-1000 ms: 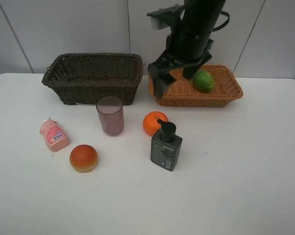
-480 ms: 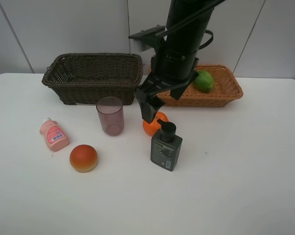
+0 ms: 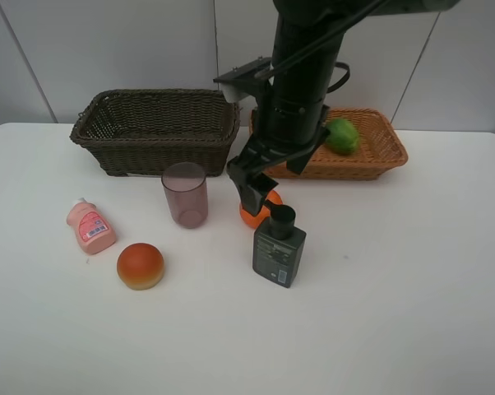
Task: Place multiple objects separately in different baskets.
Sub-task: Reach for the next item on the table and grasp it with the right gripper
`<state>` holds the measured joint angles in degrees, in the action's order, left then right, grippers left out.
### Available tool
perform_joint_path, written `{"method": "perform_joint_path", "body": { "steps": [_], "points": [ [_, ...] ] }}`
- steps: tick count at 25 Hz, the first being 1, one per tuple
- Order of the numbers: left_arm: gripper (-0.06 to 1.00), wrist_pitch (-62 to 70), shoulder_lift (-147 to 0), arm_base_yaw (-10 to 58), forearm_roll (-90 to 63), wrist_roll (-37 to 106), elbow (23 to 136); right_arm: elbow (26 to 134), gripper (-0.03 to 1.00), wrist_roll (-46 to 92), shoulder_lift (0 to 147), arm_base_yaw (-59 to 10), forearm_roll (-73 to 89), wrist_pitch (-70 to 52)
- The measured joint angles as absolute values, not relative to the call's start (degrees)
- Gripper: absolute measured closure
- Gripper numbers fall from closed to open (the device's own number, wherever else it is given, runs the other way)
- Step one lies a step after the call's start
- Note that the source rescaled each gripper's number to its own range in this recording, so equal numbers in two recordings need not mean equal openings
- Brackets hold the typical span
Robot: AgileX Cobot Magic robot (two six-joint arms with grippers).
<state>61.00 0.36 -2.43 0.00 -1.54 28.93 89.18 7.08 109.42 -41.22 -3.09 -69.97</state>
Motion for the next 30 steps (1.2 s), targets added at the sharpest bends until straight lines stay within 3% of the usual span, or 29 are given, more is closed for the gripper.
{"method": "perform_joint_path", "body": {
  "steps": [30],
  "points": [
    [-0.05, 61.0, 0.36, -2.43, 0.0, -1.54, 28.93, 84.32, -0.03, 9.56, 109.42, -43.21, -1.55, -69.97]
  ]
}}
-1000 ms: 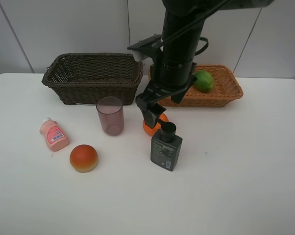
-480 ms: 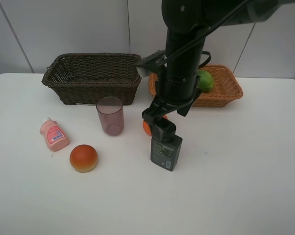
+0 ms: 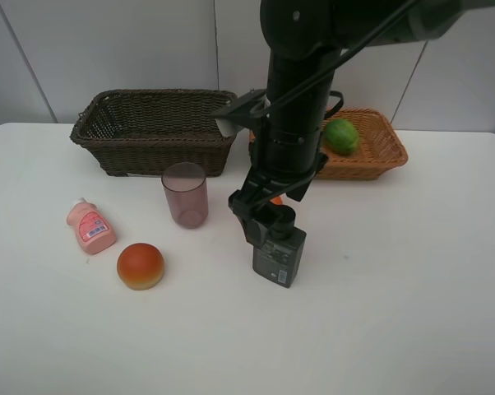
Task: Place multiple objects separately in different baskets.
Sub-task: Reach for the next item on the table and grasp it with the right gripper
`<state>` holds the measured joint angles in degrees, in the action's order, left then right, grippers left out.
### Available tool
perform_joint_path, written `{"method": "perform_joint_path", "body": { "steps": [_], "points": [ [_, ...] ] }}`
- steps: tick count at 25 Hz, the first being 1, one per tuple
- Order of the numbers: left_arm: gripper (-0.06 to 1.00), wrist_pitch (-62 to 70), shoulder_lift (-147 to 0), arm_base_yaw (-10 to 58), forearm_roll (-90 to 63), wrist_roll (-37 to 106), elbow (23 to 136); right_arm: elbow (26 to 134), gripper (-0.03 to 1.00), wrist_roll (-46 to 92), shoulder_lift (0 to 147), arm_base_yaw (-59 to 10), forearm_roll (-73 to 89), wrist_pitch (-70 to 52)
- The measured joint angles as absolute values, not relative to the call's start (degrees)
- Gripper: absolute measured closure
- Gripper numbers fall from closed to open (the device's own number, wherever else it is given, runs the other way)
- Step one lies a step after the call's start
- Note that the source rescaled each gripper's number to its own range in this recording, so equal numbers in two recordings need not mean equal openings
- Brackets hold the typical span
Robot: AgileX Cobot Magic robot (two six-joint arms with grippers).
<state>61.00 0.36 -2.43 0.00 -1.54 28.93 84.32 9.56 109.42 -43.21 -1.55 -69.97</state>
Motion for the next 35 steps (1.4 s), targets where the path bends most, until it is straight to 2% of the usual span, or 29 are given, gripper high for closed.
{"method": "perform_joint_path", "body": {
  "steps": [35],
  "points": [
    [-0.05, 61.0, 0.36, -2.43, 0.0, -1.54, 28.93, 84.02, -0.03, 9.63, 114.77, -43.25, -3.41, -69.97]
  ]
}}
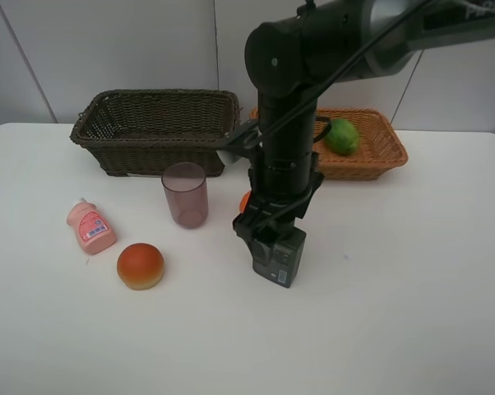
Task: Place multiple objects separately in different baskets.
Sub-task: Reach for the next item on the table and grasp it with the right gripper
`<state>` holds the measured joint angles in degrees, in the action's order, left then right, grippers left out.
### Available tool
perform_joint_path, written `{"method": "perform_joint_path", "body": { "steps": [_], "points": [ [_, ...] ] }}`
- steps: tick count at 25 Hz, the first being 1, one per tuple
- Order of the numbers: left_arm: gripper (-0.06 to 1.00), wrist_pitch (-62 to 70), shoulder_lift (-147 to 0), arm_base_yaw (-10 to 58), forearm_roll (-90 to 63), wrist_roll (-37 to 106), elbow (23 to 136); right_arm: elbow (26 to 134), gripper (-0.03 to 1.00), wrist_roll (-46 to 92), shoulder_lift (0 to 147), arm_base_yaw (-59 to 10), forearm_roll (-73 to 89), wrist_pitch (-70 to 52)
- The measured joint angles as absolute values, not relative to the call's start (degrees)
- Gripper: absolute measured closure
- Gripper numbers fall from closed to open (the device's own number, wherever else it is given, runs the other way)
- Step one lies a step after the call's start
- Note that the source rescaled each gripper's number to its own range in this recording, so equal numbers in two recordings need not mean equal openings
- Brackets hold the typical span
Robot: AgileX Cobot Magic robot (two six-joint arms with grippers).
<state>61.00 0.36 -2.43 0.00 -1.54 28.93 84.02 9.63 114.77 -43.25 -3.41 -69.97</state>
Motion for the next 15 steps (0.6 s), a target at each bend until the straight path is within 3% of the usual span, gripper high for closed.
{"method": "perform_joint_path", "body": {
  "steps": [15],
  "points": [
    [-0.05, 61.0, 0.36, -2.43, 0.0, -1.54, 28.93, 84.02, 0.04, 9.63, 116.17, -43.25, -3.41, -69.92]
  ]
}}
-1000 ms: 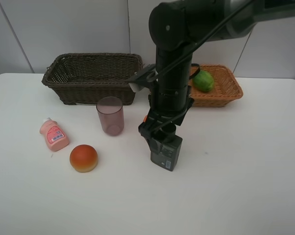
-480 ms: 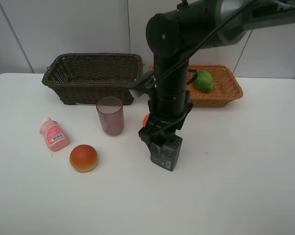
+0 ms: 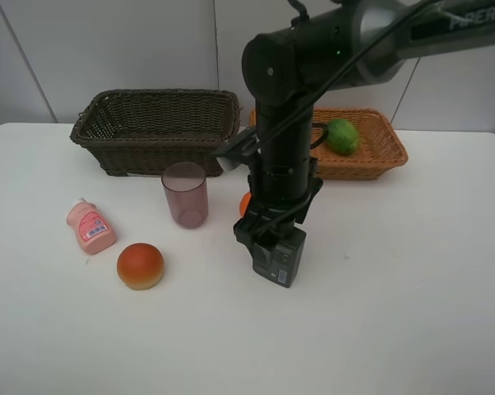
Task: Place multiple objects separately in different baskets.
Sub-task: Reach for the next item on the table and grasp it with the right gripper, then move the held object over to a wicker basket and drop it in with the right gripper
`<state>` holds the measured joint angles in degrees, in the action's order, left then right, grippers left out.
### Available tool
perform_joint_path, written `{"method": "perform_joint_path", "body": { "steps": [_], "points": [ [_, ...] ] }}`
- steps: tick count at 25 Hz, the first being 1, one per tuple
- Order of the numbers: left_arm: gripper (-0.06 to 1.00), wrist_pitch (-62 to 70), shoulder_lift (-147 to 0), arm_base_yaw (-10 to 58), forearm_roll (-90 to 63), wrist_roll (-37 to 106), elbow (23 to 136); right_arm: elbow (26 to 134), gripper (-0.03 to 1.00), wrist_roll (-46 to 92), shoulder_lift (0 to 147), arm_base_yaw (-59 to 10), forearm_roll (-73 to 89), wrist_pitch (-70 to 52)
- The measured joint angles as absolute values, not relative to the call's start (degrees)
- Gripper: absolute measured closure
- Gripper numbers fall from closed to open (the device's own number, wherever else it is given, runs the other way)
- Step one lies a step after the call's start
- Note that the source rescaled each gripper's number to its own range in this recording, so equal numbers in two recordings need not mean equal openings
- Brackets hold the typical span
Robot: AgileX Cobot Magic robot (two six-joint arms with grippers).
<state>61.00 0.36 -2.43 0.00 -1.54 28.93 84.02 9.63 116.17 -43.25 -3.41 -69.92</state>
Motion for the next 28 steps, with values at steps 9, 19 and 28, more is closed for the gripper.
{"method": "perform_joint_path", "body": {
  "steps": [9, 19, 28],
  "points": [
    [-0.05, 61.0, 0.36, -2.43, 0.0, -1.54, 28.93, 84.02, 0.07, 9.63, 117.52, -43.25, -3.41, -69.97],
    [-0.05, 61.0, 0.36, -2.43, 0.0, -1.54, 28.93, 84.02, 0.69, 9.63, 118.2, -43.25, -3.19, -69.97],
    [-0.05, 60.87, 0.36, -2.43, 0.0, -1.54, 28.93, 84.02, 0.96, 9.69, 118.34, -43.25, -3.36, -70.02]
  ]
}}
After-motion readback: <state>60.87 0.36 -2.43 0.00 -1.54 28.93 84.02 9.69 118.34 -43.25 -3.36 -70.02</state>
